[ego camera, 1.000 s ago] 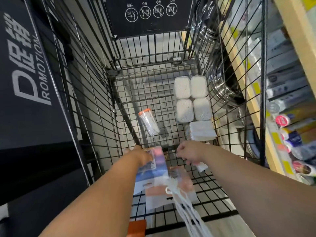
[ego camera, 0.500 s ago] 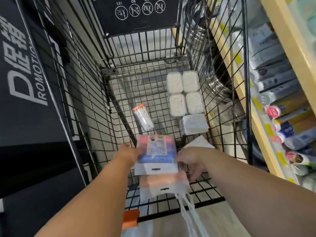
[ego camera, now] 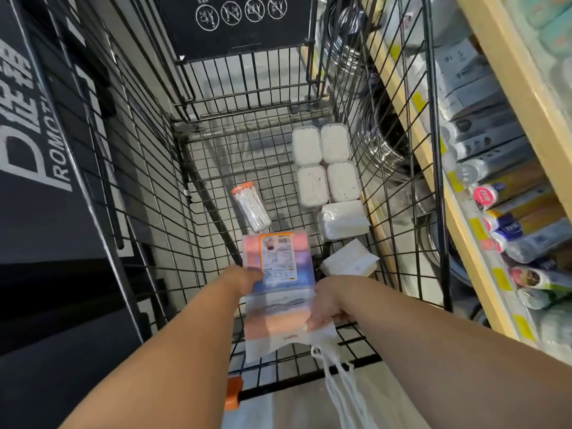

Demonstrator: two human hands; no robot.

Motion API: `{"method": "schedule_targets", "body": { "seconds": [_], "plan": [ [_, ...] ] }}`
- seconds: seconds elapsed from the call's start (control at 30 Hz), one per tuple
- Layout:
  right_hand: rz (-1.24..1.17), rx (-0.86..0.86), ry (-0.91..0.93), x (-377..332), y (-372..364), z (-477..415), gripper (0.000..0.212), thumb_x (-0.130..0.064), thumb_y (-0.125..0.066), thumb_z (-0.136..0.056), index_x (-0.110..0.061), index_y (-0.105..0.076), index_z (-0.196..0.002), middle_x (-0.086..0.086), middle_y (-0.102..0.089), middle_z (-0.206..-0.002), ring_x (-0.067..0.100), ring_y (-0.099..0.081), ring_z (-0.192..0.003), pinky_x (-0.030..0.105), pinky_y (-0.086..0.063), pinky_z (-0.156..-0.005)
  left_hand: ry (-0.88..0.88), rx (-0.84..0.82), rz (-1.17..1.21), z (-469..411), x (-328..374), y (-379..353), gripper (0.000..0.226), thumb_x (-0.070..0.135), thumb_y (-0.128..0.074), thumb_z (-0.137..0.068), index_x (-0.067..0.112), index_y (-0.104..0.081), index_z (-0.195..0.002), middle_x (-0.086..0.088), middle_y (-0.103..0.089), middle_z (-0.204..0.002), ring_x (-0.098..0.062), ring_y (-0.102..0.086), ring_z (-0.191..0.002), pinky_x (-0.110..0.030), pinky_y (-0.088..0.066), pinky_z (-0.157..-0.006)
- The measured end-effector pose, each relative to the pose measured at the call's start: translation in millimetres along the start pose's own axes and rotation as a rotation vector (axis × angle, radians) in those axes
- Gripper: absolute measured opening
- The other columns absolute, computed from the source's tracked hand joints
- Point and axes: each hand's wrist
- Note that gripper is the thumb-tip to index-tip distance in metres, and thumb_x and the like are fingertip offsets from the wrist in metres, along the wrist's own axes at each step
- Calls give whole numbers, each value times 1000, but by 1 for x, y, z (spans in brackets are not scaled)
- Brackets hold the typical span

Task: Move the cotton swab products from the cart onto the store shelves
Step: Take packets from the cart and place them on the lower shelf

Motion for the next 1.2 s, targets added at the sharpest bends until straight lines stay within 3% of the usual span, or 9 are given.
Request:
{"method": "schedule_targets", "body": {
  "seconds": [0.13,0.23,0.33,0.57,0.67,0.77,0.83,1.0,1.2],
  "plan": [
    [58,21,-36,-2,2,-2,33,-37,-55,-94,-14,-46,-71,4,-47,-72,16,-44,-60,24,-38,-57,-17,-3,-17,-9,0,-9,33,19,-54,-96,4,-59,-125,-12,-57,-130,-26,-54,-113,-30,-41,-99],
    [-148,196,32,6,2,-8,23,-27,-72,-82,-12,-58,-93,6,-55,-80,24,-55,-72,34,-51,-75,-27,72,25,-14,1,-17,35,18,-59,-94,-2,-60,-122,-18,-59,-127,-33,-56,-118,-38,-44,-100],
    [-231,279,71,11,6,-10,48,-24,-75,-79,-8,-57,-121,8,-60,-101,25,-59,-87,39,-54,-87,28,23,183,-15,-2,-22,39,16,-62,-92,-9,-57,-122,-10,-57,-113,-28,-56,-105,-35,-43,-89],
    [-102,368,151,-2,15,19,39,-26,-59,-90,-6,-59,-124,15,-65,-118,30,-64,-106,39,-53,-91,-104,71,411,-31,4,-2,77,43,-78,-42,0,-67,-105,-21,-71,-100,-36,-68,-92,-48,-56,-82],
    [-252,429,234,1,25,57,35,-21,-65,-87,-7,-63,-120,10,-66,-109,24,-66,-97,35,-54,-88,-201,185,430,43,43,21,92,43,-77,-47,-1,-51,-124,-21,-65,-108,-38,-66,-96,-42,-55,-80],
    [-463,550,323,7,38,111,35,-19,-69,-86,-10,-64,-119,2,-61,-89,14,-59,-71,23,-52,-62,-324,259,416,104,78,39,73,23,-64,-87,19,-22,-147,-11,-55,-116,-35,-60,-103,-41,-51,-86],
    [-471,648,351,14,47,152,35,-20,-69,-85,-11,-65,-119,2,-60,-80,11,-55,-58,20,-44,-48,-401,257,377,138,102,51,54,26,-49,-98,22,-27,-148,-15,-59,-119,-34,-60,-98,-43,-51,-84],
    [-380,932,340,53,58,260,39,-30,-69,-84,-16,-67,-120,5,-63,-125,22,-59,-113,26,-44,-80,-594,186,374,230,164,71,8,27,-48,-98,22,-54,-95,-13,-59,-90,-26,-54,-66,-35,-46,-61],
    [-719,1198,389,123,41,356,21,-21,-77,-73,-30,-74,-91,0,-65,-108,12,-58,-86,25,-45,-69,-691,-120,420,339,217,53,17,30,-47,-89,16,-54,-81,-8,-52,-67,-21,-48,-55,-24,-42,-51]
  ]
}}
Point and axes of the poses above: each hand's wrist, its own z-axis away from the middle knuckle, its own y-axis out of the back of the hand, x = y × z
